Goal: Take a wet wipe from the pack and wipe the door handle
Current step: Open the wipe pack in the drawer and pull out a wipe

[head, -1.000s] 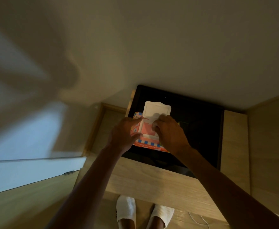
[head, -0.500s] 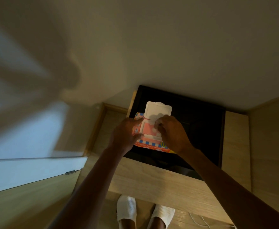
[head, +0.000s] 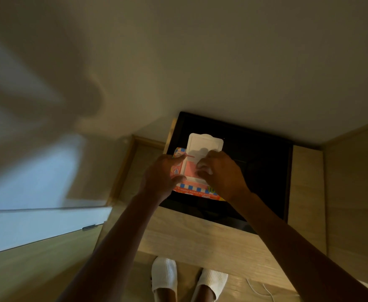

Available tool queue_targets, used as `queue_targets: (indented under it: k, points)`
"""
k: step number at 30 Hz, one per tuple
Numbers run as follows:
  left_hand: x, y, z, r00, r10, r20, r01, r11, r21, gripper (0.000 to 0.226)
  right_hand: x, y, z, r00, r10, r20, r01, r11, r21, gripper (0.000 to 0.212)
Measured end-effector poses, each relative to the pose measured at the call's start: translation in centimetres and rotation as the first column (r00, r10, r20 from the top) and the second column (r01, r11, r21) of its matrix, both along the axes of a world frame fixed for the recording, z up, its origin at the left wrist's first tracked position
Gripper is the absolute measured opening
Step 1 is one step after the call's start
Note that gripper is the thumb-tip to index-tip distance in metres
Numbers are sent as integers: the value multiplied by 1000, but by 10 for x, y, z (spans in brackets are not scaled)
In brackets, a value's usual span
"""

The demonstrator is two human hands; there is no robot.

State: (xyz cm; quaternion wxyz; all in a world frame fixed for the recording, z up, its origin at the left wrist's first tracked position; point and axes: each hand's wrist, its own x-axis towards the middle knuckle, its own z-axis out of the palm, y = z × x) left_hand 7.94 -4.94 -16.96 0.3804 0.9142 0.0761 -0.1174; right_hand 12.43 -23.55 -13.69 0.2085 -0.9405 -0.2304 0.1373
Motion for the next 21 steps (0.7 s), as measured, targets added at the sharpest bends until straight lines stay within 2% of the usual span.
queue_targets:
  k: [10,17,21]
  points:
    - [-1,-1,-3,1000,-5,12,6,1000,-16,65,-1,8,-2,997,68,32,-62,986,-155,24]
    - [-2,-2,-3,1000,28,2,-28,999,-25,65,-3,5,-7,999,-6,35,8,999,-53,15]
    - [-2,-2,0,999,35,5,-35,999,-25,63,1,0,-10,997,-63,-47,64,998,23,10]
